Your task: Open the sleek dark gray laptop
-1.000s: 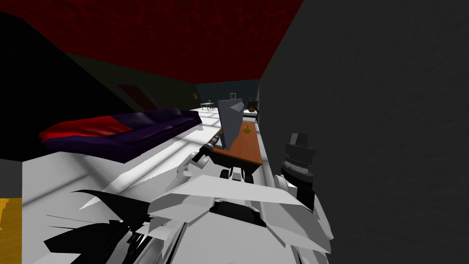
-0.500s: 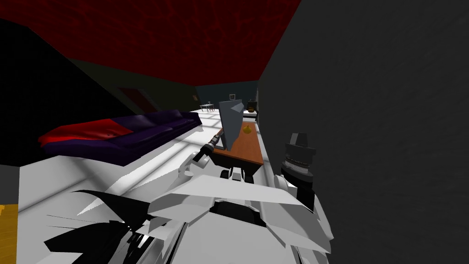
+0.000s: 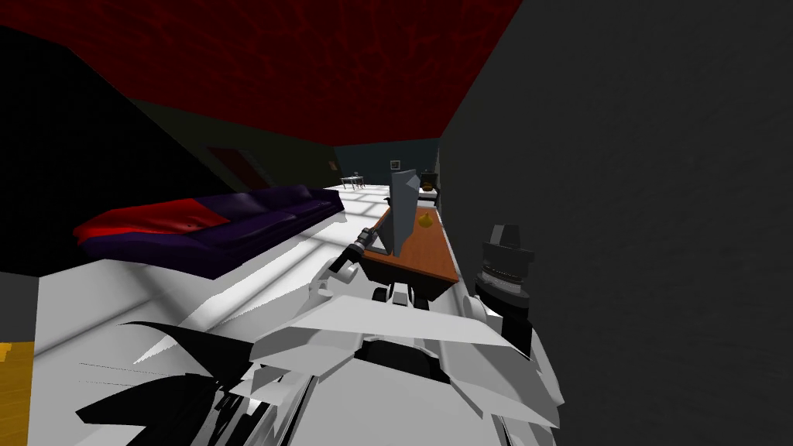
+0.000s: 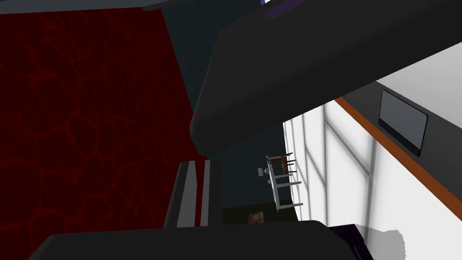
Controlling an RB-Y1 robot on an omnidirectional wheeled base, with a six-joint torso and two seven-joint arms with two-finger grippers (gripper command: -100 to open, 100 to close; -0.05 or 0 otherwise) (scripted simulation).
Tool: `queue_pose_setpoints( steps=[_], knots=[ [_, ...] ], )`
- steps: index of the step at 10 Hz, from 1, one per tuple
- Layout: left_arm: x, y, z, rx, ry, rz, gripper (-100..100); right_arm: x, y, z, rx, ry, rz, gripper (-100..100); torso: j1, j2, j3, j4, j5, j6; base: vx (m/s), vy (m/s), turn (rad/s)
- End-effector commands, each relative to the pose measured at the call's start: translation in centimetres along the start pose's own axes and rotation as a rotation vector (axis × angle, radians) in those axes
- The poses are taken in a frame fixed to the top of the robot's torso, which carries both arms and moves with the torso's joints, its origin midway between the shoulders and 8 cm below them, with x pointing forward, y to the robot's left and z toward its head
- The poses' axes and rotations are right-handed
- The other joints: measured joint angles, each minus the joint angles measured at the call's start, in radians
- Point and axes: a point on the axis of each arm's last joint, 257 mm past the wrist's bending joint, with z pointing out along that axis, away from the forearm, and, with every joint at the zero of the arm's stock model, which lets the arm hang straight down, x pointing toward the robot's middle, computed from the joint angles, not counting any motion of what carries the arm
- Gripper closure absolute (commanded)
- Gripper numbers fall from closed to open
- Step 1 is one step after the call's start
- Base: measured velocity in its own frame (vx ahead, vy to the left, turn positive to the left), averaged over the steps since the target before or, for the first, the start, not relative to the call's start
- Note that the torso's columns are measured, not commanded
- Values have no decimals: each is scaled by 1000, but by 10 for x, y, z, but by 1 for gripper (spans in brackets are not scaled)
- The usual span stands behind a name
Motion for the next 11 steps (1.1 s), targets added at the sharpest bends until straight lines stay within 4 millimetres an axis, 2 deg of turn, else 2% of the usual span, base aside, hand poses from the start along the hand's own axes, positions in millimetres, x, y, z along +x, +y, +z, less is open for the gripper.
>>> queue_pose_setpoints(
  steps=[1, 2, 10, 11],
  knots=[
    [6, 15, 2, -4, -3, -95, 100, 0, 0, 0, 0, 0, 0, 0, -8, 3, 1, 4, -3, 2, 11, 119, 15],
    [6, 15, 2, -5, -3, -95, 100, 0, 0, 0, 0, 0, 0, 0, -7, 3, 1, 4, -4, 4, -3, 129, -19],
    [40, 74, 3, -27, -25, -441, 100, 0, 0, 0, 0, 0, 0, 0, -5, 0, -1, 3, -2, 4, 8, 123, -19],
    [34, 66, 3, -13, -26, -409, 100, 0, 0, 0, 0, 0, 0, 0, -6, 0, 0, 3, -2, 4, 0, 62, -1]
  ],
)
